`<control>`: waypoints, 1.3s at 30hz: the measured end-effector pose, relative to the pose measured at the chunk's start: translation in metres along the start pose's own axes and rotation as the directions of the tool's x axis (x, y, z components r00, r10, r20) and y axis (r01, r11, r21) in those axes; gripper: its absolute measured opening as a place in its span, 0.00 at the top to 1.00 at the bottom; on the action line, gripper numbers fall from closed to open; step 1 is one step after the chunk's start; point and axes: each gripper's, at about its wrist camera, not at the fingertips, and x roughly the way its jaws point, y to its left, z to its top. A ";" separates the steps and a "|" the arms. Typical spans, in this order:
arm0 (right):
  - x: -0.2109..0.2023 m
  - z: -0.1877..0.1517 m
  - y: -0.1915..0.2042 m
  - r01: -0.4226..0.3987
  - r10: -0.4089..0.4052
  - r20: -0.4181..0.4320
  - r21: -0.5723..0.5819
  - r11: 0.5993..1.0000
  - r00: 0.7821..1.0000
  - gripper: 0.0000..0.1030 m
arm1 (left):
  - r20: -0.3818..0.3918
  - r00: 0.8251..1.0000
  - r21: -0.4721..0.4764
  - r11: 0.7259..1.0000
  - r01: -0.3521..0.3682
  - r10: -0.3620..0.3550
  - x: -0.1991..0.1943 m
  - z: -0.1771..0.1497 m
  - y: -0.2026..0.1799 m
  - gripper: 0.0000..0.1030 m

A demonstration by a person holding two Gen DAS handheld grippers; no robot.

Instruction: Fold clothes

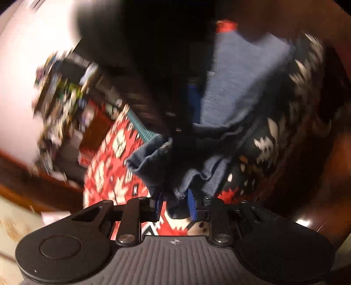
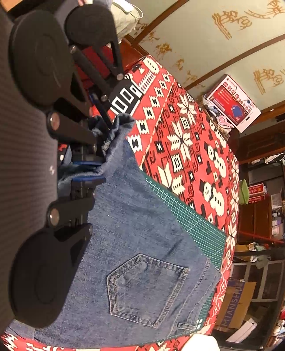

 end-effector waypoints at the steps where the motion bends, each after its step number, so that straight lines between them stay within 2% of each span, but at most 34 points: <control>1: 0.000 0.000 -0.001 -0.002 0.002 -0.002 0.003 1.000 1.000 0.89 | 0.001 1.000 0.027 1.000 -0.011 0.011 0.002 -0.001 -0.001 0.75; 8: 0.001 -0.004 -0.006 -0.026 0.027 -0.018 0.036 0.999 0.999 0.86 | 0.035 0.997 0.143 0.987 -0.069 0.065 0.010 -0.001 -0.014 0.76; 12: 0.001 -0.006 -0.009 -0.035 0.036 -0.022 0.060 0.998 0.999 0.85 | 0.040 0.990 0.172 0.976 -0.137 0.132 0.014 -0.004 -0.023 0.77; 13: 0.000 -0.005 -0.010 -0.039 0.041 -0.024 0.066 0.997 0.999 0.84 | 0.033 0.988 0.170 0.973 -0.154 0.151 0.016 -0.005 -0.024 0.88; 14: 0.000 -0.005 -0.011 -0.044 0.046 -0.024 0.072 0.996 0.999 0.84 | 0.027 0.985 0.169 0.971 -0.172 0.170 0.018 -0.006 -0.024 0.92; 15: -0.002 -0.004 -0.012 -0.048 0.050 -0.022 0.078 0.996 0.998 0.82 | 0.027 0.983 0.165 0.969 -0.184 0.182 0.019 -0.007 -0.024 0.92; 16: -0.005 -0.003 -0.016 -0.054 0.055 -0.012 0.090 0.995 0.998 0.76 | 0.036 0.983 0.157 0.970 -0.185 0.182 0.016 -0.009 -0.020 0.92; 18: -0.012 -0.002 -0.024 -0.067 0.066 0.015 0.118 0.991 0.998 0.75 | 0.052 0.981 0.148 0.971 -0.190 0.185 0.012 -0.013 -0.015 0.93; 21: -0.016 -0.001 -0.045 -0.084 0.080 0.031 0.205 0.975 0.996 0.74 | 0.069 0.980 0.150 0.969 -0.194 0.186 0.007 -0.017 -0.009 0.93; 24: -0.021 0.000 -0.063 -0.105 0.091 0.063 0.283 0.954 0.994 0.79 | 0.073 0.982 0.154 0.970 -0.186 0.176 0.007 -0.019 -0.005 0.93; 26: -0.027 -0.001 -0.078 -0.149 0.114 0.115 0.360 0.921 0.987 0.79 | 0.067 0.984 0.148 0.973 -0.175 0.167 0.009 -0.020 -0.002 0.93; 29: -0.016 0.001 -0.081 -0.106 0.083 0.078 0.383 0.918 0.994 0.79 | 0.059 0.987 0.138 0.977 -0.159 0.152 0.012 -0.020 0.003 0.93; 31: 0.002 0.003 -0.067 -0.021 0.021 0.004 0.318 0.948 1.000 0.86 | 0.060 0.989 0.132 0.980 -0.145 0.138 0.012 -0.019 0.005 0.93; 33: 0.021 0.004 -0.053 0.016 -0.004 -0.043 0.268 0.963 0.999 0.86 | 0.059 0.989 0.128 0.982 -0.140 0.134 0.012 -0.018 0.005 0.93; 35: 0.029 0.004 -0.044 0.038 -0.029 -0.041 0.247 0.968 0.999 0.86 | 0.057 0.989 0.128 0.982 -0.141 0.135 0.012 -0.014 -0.002 0.93; 37: 0.035 0.005 -0.037 0.060 -0.054 -0.031 0.230 0.971 0.998 0.92 | 0.058 0.990 0.119 0.984 -0.136 0.129 0.011 -0.013 -0.002 0.94; 39: 0.037 0.005 -0.033 0.077 -0.072 -0.032 0.214 0.974 0.997 0.94 | 0.052 0.993 0.100 0.989 -0.109 0.105 0.007 -0.016 0.003 0.94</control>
